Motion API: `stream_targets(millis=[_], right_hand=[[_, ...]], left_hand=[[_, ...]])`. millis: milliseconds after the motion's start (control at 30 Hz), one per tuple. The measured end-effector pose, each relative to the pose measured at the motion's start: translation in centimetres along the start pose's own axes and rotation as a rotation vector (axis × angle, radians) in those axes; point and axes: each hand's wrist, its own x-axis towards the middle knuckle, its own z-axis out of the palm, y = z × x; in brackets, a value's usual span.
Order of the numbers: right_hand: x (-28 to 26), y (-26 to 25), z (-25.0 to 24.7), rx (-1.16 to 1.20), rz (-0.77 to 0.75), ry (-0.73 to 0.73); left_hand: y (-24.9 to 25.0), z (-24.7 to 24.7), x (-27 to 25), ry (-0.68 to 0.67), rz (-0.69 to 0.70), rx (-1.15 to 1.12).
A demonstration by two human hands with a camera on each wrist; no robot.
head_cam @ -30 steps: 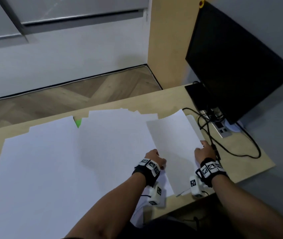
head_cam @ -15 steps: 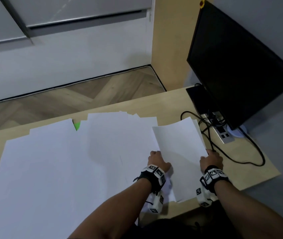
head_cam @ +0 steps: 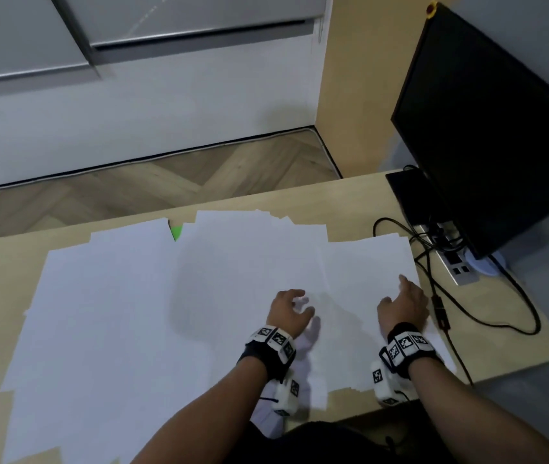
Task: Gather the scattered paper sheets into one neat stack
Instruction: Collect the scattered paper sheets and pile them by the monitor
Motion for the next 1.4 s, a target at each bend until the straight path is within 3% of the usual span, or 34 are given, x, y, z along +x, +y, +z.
stream_targets(millis=[133,333,500,633,800,1200,1267,1400], right_hand=[[-3.5,-4.6,2.5,0.091,-0.18,-0.045],[-11.4,-11.7,7.0,0.181,-0.384,-0.197],[-18.4,-15.7,10.4,0.015,-0.482,-0.42],[-21.1,-17.6,12.3,-0.246,-0.411,-0.542],[-23.7,-18.4,14.4,-0.451,-0.405,-0.585],[-31.0,-23.8,17.6,-0.399,-0.37,-0.616],[-32.0,-24.6,17.6,-0.395,-0.395,-0.647],[-31.6,-25.2,16.8,-0.296,-0.392,-0.659]], left_hand=[[-6.5,-7.7,-1.3,0.189,-0.032,0.059],[-17.2,-19.7,-5.9,0.435,-0.253,0.159],[-23.3,-25.8,-10.3,0.48,-0.583,0.33],[-27.0,-29.1,-12.4,0.462,-0.692,0.348],[-29.2,-31.2,-13.1,0.42,-0.633,0.459],[-35.0,-37.6,-14.5,0.45,-0.723,0.457],[-35.0,-37.8,-14.4,0.431,-0.63,0.502],[-32.6,-35.9,-13.1,0.331,-0.316,0.511]])
